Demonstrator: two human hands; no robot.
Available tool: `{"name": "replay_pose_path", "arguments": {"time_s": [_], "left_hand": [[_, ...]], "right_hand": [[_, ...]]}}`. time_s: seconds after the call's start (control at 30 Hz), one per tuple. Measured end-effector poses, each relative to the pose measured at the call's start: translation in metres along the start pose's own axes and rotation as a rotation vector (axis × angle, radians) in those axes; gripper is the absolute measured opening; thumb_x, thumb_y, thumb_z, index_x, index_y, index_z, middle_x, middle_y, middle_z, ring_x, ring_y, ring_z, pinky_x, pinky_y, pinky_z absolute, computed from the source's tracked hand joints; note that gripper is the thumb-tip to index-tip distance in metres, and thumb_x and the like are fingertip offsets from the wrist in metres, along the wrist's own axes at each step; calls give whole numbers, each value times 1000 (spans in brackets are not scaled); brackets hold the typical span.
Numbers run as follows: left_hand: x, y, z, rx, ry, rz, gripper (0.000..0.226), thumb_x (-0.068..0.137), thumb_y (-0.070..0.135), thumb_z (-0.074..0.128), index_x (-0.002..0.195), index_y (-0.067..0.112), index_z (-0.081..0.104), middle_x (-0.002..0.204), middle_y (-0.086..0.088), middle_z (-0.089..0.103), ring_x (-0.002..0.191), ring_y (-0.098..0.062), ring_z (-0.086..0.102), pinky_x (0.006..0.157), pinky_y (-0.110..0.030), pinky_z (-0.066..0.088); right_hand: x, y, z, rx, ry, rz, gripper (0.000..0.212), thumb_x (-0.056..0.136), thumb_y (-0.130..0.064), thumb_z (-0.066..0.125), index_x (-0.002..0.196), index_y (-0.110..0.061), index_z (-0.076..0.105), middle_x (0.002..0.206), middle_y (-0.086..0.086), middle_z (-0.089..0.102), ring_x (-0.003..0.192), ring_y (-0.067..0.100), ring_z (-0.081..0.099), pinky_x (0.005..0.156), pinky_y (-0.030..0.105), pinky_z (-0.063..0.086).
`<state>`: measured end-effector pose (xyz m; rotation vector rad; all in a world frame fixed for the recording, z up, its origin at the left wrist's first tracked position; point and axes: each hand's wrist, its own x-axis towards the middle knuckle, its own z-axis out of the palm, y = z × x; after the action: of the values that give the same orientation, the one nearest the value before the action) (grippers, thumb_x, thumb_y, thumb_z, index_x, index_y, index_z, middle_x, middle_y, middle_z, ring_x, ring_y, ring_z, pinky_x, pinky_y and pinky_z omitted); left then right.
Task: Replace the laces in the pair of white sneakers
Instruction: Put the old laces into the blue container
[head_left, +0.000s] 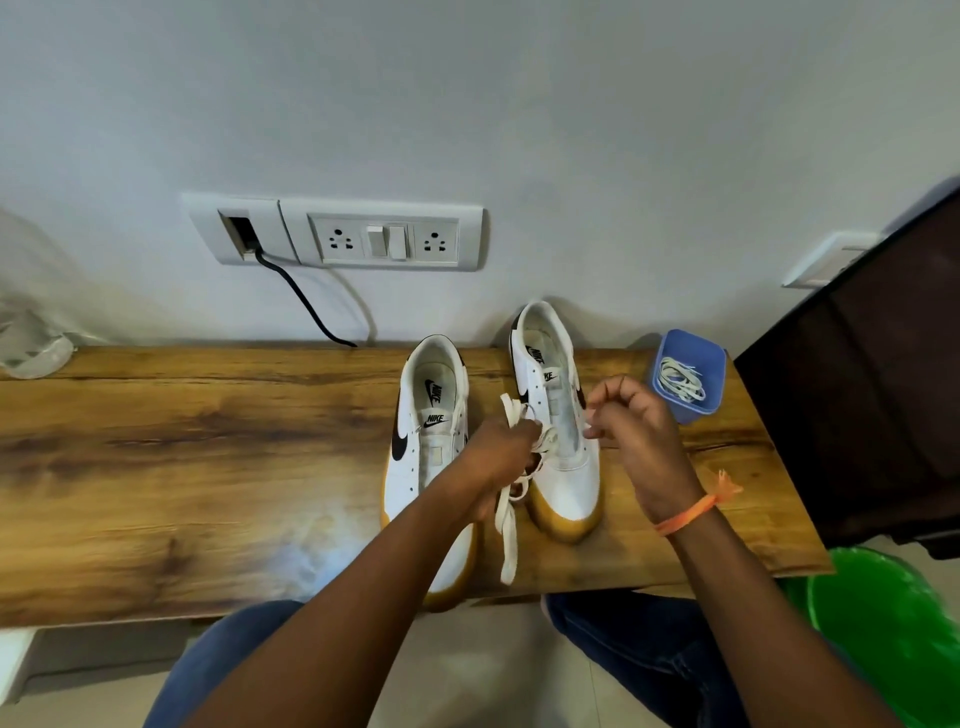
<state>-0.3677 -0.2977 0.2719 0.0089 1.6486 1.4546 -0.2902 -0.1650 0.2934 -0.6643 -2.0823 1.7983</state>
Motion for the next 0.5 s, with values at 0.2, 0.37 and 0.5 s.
{"name": "replay_pose_path", "arguments": {"time_s": [0.2, 0.37, 0.5], "left_hand": [[0, 0, -6, -37, -284, -74, 23, 101, 21, 48, 115, 8, 60, 93, -10, 65, 70, -7, 63, 57, -19, 48], [-15, 1, -7, -231, -451, -314, 33, 96, 17, 45, 73, 4, 65, 64, -10, 58, 55, -17, 62, 49, -24, 51], [-33, 5, -13, -353, -567, -278, 15, 86, 5, 52, 90, -2, 64, 83, -14, 64, 76, -21, 65, 67, -27, 55]], "right_hand": [[-33, 3, 27, -231, -433, -102, 95, 68, -54, 78, 149, -40, 30, 148, -18, 36, 136, -3, 34, 103, 20, 43], [-53, 8, 36, -371, -276, -188, 108, 44, -46, 95, 137, -27, 44, 130, -15, 48, 123, -4, 45, 97, 13, 43], [-61, 14, 37, -457, -153, -332, 65, 62, -45, 84, 112, -15, 57, 105, -10, 55, 97, -2, 53, 78, 9, 43]]}}
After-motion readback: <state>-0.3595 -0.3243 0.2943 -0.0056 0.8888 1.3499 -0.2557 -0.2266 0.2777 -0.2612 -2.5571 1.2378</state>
